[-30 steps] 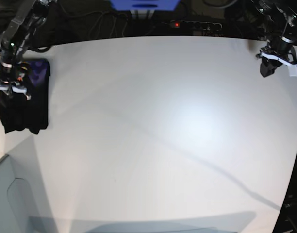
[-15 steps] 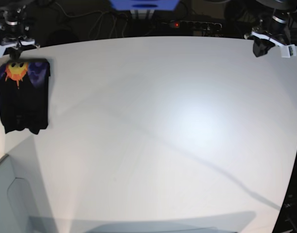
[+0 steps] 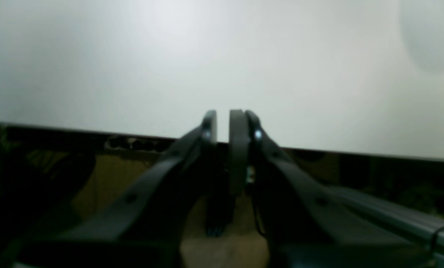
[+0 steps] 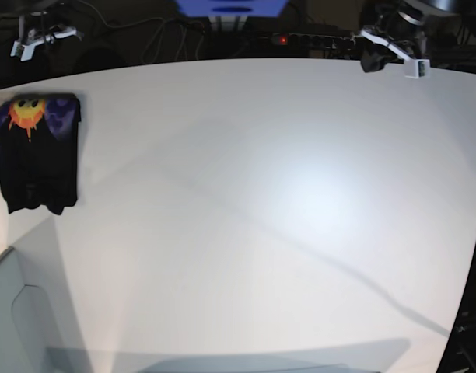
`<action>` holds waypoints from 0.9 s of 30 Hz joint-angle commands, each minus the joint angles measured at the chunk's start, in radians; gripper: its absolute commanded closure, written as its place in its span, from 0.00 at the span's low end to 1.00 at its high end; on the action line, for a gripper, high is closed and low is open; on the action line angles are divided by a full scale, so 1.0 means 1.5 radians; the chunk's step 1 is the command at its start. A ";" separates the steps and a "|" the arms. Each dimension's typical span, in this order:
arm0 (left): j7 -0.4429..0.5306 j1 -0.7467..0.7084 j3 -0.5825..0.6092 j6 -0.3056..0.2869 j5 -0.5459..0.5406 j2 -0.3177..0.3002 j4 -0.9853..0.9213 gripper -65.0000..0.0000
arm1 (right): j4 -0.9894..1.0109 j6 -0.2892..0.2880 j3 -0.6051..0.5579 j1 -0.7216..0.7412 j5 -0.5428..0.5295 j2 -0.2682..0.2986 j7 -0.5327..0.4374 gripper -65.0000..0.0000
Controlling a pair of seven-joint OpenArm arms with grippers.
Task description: Fold the T-shirt properly
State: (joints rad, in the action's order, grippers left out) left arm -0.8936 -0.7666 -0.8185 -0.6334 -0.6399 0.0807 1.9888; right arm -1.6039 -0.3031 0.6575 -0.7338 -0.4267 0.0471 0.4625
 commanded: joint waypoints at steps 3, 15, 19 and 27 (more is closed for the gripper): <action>0.080 -0.031 0.072 -0.006 0.061 -0.002 0.007 0.91 | 0.027 -0.006 -0.027 -0.013 -0.005 0.027 -0.011 1.00; 0.393 -0.060 0.157 -0.002 0.219 -0.003 -0.046 0.91 | 0.201 -0.006 -0.139 -0.046 -0.005 0.102 -0.300 1.00; 0.455 -0.068 0.156 -0.002 0.219 -0.006 -0.061 0.91 | 0.246 -0.006 -0.180 -0.065 -0.005 0.120 -0.415 1.00; 0.729 -0.066 0.159 -0.001 0.300 -0.007 -0.097 0.91 | 0.399 -0.006 -0.286 -0.066 -0.005 0.172 -0.711 1.00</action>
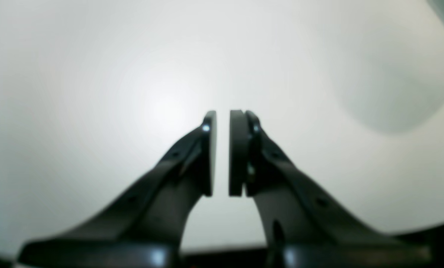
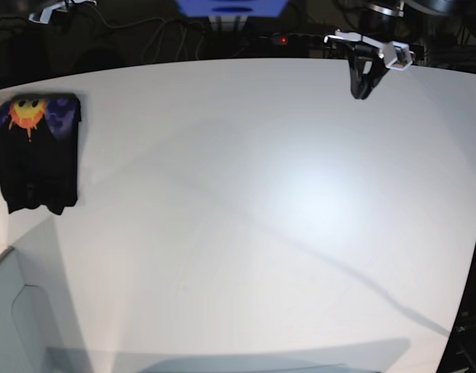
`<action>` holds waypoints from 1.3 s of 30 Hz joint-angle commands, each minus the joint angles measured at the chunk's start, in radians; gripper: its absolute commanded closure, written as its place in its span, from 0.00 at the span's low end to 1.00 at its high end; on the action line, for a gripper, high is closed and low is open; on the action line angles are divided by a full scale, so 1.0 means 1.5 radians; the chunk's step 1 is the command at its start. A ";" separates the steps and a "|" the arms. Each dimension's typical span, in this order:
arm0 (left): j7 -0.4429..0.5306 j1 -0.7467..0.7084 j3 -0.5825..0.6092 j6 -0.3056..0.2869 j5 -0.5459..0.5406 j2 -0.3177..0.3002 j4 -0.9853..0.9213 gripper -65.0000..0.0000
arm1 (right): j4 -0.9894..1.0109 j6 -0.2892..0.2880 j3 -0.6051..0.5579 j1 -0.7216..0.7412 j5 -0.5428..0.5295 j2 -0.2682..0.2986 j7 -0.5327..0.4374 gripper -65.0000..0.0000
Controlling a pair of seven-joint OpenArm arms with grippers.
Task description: Fold the T-shirt properly
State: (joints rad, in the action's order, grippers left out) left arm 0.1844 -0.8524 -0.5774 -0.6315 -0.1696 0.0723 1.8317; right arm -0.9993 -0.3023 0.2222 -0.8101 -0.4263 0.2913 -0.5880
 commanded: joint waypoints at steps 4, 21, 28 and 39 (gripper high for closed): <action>0.170 -0.013 0.011 0.000 0.044 -0.001 -0.018 0.91 | 0.061 -0.007 -0.016 -0.015 -0.005 0.021 -0.147 1.00; 0.624 -0.026 0.008 0.000 0.183 -0.002 -0.312 0.90 | 0.323 -0.007 -0.090 0.008 -0.004 0.027 -0.296 1.00; 0.752 -0.015 0.012 0.000 0.220 -0.004 -0.480 0.90 | 0.396 -0.007 -0.147 0.025 -0.005 0.027 -0.293 1.00; 0.752 0.098 0.043 0.000 0.223 -0.083 -0.799 0.90 | 0.578 -0.007 -0.230 0.139 -0.005 0.022 -0.291 1.00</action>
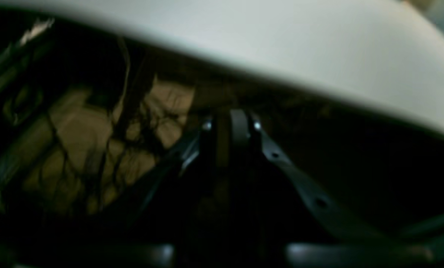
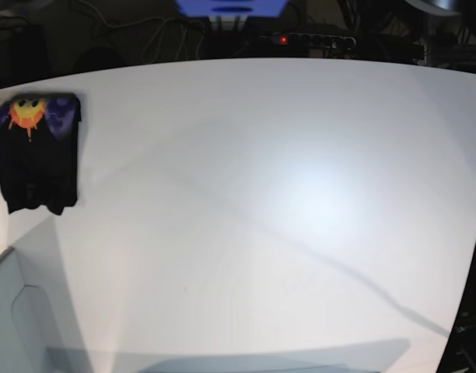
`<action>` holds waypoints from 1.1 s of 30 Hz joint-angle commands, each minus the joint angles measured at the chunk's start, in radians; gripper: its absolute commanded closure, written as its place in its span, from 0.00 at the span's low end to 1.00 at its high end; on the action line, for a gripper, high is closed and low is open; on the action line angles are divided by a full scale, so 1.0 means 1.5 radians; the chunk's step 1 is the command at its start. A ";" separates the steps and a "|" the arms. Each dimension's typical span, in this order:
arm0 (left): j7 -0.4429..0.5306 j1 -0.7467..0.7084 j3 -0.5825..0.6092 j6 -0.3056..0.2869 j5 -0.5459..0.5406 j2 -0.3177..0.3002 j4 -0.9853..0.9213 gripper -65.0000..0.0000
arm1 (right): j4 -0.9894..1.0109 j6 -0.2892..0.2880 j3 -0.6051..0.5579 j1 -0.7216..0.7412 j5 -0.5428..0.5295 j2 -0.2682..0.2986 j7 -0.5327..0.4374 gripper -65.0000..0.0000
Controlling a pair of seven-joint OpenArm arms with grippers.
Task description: Fold the T-shirt properly
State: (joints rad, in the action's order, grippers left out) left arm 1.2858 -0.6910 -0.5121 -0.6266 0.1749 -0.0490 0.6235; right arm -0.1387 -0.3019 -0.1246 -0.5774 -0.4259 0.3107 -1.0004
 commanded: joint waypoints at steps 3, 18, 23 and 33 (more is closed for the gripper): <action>0.018 0.037 0.023 -0.003 -0.007 -0.028 -0.104 0.90 | 0.014 -0.007 -0.019 -0.001 -0.005 0.009 -0.016 1.00; -0.033 0.163 0.123 -0.003 -0.007 -0.043 -0.323 0.90 | 0.014 -0.007 -0.125 0.108 -0.005 -0.005 0.226 1.00; -0.194 0.191 0.148 -0.003 -0.007 -0.043 -0.320 0.90 | 0.014 -0.007 -0.154 0.141 -0.005 -0.014 0.282 1.00; -0.419 0.224 0.173 -0.003 -0.007 -0.036 -0.320 0.90 | 0.011 -0.007 -0.154 0.187 -0.005 -0.019 0.423 1.00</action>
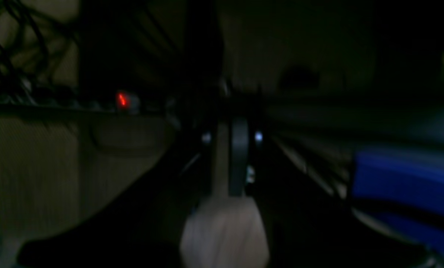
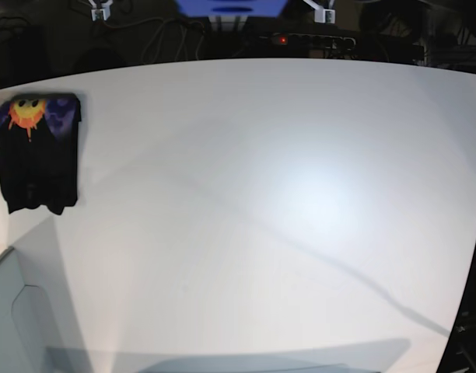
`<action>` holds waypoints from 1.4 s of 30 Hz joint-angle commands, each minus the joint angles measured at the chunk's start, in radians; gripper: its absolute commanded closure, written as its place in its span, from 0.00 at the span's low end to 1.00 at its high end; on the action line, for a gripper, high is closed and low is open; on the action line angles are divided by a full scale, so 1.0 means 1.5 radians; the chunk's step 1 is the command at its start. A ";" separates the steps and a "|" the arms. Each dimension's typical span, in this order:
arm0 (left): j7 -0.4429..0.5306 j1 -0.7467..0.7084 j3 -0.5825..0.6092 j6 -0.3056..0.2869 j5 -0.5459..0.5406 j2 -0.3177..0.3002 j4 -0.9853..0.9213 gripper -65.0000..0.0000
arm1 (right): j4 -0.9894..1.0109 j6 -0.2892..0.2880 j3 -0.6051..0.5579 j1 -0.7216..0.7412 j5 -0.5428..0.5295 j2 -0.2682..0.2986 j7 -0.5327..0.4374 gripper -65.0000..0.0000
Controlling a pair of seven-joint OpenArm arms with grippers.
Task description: Fold the T-shirt properly
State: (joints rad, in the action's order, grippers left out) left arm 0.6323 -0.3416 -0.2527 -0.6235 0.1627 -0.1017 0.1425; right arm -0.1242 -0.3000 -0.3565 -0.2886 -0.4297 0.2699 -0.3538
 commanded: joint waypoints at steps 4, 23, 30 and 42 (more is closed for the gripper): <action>-0.088 0.007 0.015 -0.005 -0.002 0.000 0.002 0.90 | 0.001 -0.008 0.001 0.013 -0.002 0.008 0.030 1.00; -0.153 0.025 0.002 0.398 -0.004 0.000 0.002 0.90 | 0.001 -0.008 -0.179 0.053 -0.006 -0.036 0.056 1.00; -0.157 0.056 0.001 0.457 -0.005 0.012 -0.004 0.90 | 0.006 -0.006 -0.132 0.077 -0.007 -0.052 0.068 1.00; -0.246 0.130 0.009 0.451 -0.103 0.030 0.001 0.90 | 0.001 -0.006 -0.055 0.115 -0.007 -0.071 0.134 1.00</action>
State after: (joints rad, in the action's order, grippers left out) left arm 0.2527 -0.1486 -0.2394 0.0517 0.0086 -0.0494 0.1390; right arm -0.1223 -0.2993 -0.4385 -0.1085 -0.4416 0.1665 -0.1539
